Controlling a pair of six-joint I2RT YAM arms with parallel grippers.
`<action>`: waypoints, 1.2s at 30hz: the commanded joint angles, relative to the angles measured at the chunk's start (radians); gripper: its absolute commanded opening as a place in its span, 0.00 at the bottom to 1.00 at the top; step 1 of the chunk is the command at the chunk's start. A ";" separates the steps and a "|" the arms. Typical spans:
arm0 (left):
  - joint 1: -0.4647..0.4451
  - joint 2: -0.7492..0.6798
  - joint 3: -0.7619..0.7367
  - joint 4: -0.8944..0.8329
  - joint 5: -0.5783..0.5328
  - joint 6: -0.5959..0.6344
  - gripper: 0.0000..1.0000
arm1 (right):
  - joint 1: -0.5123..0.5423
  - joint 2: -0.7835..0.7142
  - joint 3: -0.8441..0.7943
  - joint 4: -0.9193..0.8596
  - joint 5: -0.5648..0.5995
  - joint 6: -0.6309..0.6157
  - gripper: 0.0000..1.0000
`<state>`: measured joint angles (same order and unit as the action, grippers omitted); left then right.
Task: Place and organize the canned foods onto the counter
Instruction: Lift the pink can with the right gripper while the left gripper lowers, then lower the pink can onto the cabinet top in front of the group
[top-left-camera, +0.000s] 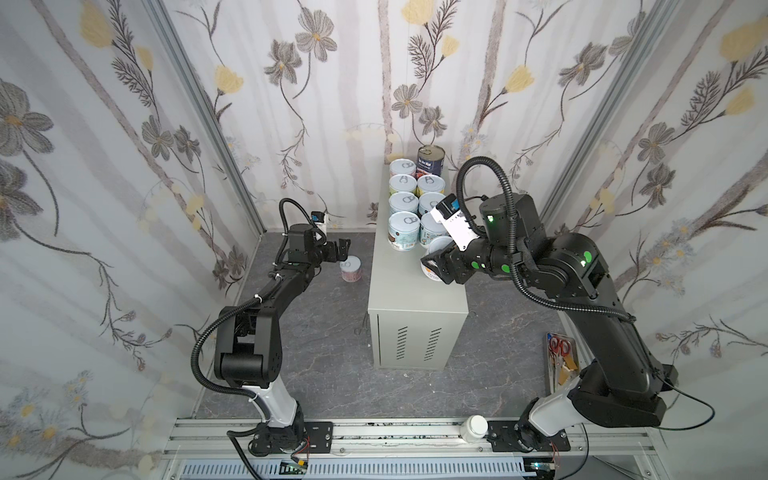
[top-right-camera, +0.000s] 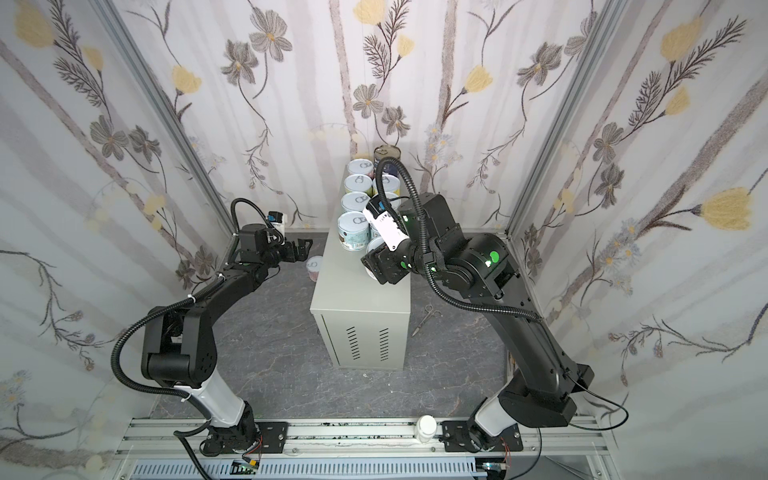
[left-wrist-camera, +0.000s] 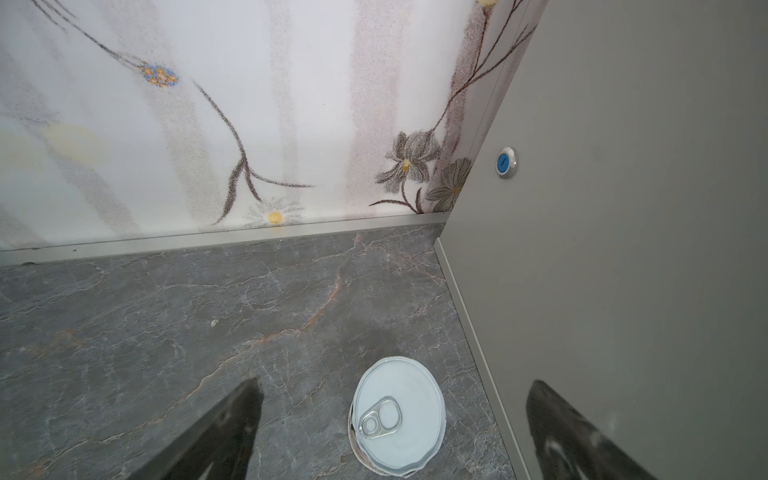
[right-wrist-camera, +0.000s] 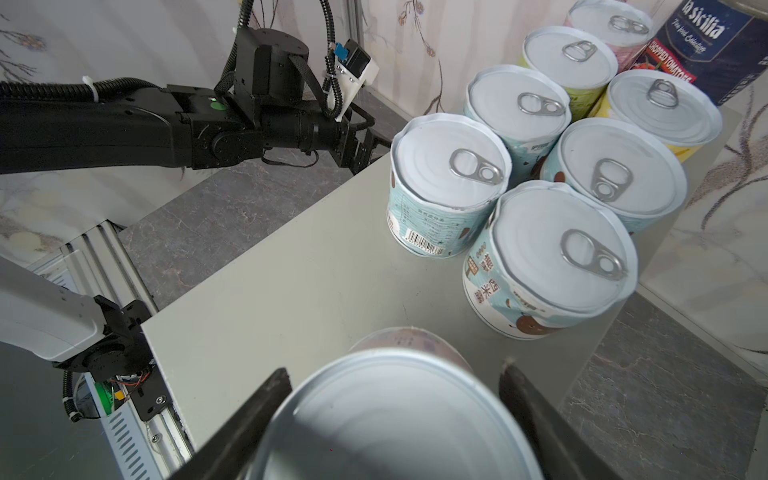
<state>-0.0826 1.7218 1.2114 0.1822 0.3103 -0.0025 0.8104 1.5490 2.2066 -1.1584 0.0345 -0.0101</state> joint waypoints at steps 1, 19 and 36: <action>-0.004 0.008 0.011 0.020 -0.020 -0.016 1.00 | 0.003 0.012 0.005 0.001 0.068 -0.021 0.44; -0.043 0.084 0.076 -0.113 -0.162 0.029 1.00 | 0.002 0.040 -0.036 0.005 0.089 -0.039 0.57; -0.109 0.171 0.149 -0.176 -0.192 0.041 1.00 | -0.011 0.026 -0.103 0.047 0.064 -0.045 0.64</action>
<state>-0.1867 1.8881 1.3518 0.0154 0.1333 0.0265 0.7994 1.5814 2.1166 -1.0901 0.1028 -0.0349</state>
